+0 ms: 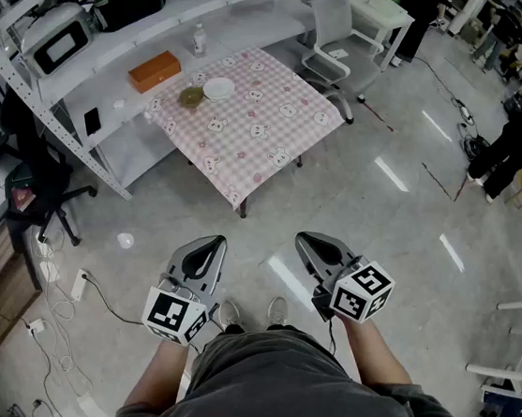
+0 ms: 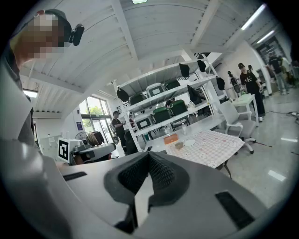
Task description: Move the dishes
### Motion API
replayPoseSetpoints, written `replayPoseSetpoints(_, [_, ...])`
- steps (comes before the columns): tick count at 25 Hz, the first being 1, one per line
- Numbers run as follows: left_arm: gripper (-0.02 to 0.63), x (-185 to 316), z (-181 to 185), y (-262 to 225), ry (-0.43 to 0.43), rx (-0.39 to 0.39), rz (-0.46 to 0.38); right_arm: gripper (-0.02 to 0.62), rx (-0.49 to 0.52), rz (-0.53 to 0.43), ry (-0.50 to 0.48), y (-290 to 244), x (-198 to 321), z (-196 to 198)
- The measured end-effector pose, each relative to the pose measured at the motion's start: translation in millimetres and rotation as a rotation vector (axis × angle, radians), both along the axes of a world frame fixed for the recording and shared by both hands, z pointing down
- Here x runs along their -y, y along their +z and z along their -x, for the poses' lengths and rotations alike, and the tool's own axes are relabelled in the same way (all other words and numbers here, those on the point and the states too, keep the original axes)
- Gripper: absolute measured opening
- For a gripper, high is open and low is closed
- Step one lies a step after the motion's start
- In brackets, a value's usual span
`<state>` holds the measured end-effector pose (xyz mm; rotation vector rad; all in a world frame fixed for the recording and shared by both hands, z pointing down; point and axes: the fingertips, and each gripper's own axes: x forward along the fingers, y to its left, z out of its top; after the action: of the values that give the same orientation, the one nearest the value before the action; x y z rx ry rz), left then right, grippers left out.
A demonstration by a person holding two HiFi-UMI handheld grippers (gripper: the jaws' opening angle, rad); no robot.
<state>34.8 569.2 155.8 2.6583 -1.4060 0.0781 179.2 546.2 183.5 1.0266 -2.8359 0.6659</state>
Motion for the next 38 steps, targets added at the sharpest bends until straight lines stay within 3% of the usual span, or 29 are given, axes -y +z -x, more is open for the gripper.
replayPoseSetpoints(38, [0.003,-0.3,-7.6,6.0,0.002,0.002,0.011,-0.005,-0.039,-0.034,-0.01,-1.9,0.8,4.3])
